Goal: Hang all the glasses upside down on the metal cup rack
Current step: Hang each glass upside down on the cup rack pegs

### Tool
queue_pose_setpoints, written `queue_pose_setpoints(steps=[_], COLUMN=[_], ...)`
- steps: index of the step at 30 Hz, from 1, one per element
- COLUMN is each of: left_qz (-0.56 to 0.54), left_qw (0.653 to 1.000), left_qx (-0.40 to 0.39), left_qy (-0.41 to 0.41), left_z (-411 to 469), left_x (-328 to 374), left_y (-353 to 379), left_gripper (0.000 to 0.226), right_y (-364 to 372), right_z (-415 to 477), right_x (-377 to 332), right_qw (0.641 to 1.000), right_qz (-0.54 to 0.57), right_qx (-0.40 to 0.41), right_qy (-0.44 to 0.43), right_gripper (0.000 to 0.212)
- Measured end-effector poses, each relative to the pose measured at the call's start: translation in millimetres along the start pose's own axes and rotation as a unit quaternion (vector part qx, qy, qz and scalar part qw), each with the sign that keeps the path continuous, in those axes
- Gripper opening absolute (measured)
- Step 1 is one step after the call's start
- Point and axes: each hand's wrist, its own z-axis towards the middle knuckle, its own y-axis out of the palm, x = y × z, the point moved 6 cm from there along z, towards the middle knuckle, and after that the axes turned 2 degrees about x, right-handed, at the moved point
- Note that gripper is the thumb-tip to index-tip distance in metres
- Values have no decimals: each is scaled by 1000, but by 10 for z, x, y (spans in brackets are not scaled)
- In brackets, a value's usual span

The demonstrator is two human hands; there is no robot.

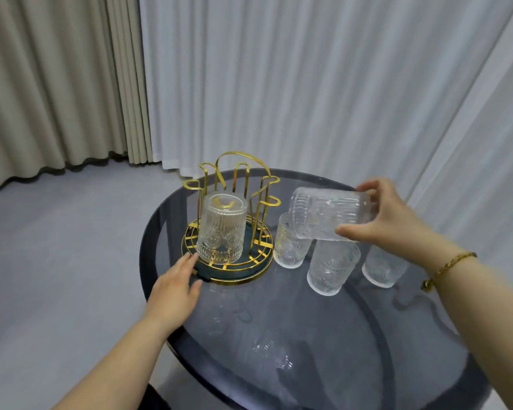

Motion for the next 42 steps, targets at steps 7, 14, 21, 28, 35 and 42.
queue_pose_setpoints(steps=[7,14,21,28,35,42], left_qz=[30,29,27,23,25,36], left_qw=[999,999,999,999,999,999], left_qx=[-2,-5,-6,-2,1,-9], left_qy=[25,26,23,23,20,13], left_z=[54,65,73,77,86,54], left_x=[-52,-76,-86,-106,-103,-82], left_y=[47,60,67,80,79,75], left_gripper=[53,52,51,51,51,55], right_y=[229,454,783,1067,1102,1070], right_z=[425,669,705,713,770,699], right_x=[-402,-612,-484,-386,-346,-327], right_qw=[995,988,987,984,984,987], right_qz=[-60,-100,-101,-111,-111,-88], right_qx=[-49,-77,-114,-141,-141,-137], right_qy=[-62,-93,-42,-21,-13,-9], right_gripper=[66,70,92,97,98,100])
